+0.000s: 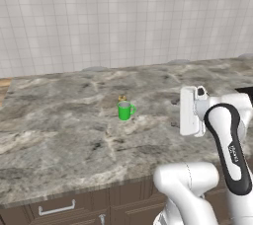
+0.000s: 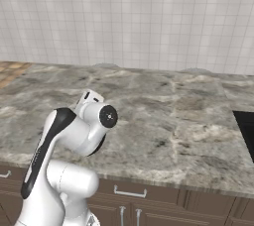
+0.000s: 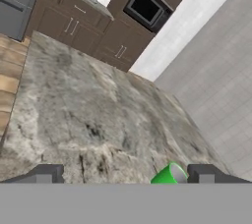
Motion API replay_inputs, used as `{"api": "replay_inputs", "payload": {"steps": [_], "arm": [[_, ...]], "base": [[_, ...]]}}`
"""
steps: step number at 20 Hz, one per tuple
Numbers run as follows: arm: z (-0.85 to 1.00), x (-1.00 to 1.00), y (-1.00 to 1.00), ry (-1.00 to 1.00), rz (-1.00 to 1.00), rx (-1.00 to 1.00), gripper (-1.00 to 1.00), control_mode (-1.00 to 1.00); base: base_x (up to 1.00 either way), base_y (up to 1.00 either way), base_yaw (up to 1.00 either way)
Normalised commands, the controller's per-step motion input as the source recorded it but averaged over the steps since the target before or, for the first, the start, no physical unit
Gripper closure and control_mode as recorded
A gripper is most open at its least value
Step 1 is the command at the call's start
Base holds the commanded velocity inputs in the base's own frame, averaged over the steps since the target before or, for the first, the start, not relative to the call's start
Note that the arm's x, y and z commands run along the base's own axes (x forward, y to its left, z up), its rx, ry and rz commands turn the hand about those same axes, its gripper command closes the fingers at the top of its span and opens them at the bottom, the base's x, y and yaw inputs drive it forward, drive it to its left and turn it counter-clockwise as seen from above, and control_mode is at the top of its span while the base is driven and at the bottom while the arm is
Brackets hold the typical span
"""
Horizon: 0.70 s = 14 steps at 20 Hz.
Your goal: Open the cabinet directly in front. Then move the beer and the mug to the dining counter with the candle on it.
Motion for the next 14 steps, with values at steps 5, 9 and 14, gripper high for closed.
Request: {"api": "replay_inputs", "payload": {"steps": [5, 9, 14], "arm": [[0.00, 0.00, 0.00, 0.00, 0.00, 0.00, -1.00, 1.00], [0.00, 0.00, 0.00, 0.00, 0.00, 0.00, -1.00, 1.00], [0.00, 0.00, 0.00, 0.00, 0.00, 0.00, -1.00, 1.00]], "base": [[-0.79, -0.19, -0.02], [-0.99, -0.36, 0.00], [-0.51, -0.36, -0.14]]}}
